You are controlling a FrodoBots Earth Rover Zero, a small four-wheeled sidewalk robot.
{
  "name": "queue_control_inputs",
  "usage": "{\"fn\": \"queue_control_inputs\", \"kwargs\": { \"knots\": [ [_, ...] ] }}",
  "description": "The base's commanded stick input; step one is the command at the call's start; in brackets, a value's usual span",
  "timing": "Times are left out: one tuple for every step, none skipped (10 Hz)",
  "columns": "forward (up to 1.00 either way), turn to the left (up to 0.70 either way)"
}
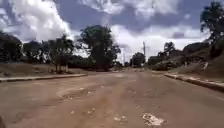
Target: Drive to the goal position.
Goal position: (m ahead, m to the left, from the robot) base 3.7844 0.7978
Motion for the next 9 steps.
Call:
{"fn": "queue_control_inputs", "kwargs": {
  "knots": [
    [1.00, 0.27],
    [1.00, 0.27],
    [1.00, 0.27],
    [1.00, 0.27],
    [1.00, 0.27],
    [1.00, 0.27],
    [1.00, 0.27],
    [1.00, 0.27],
    [1.00, 0.27]
  ]
}}
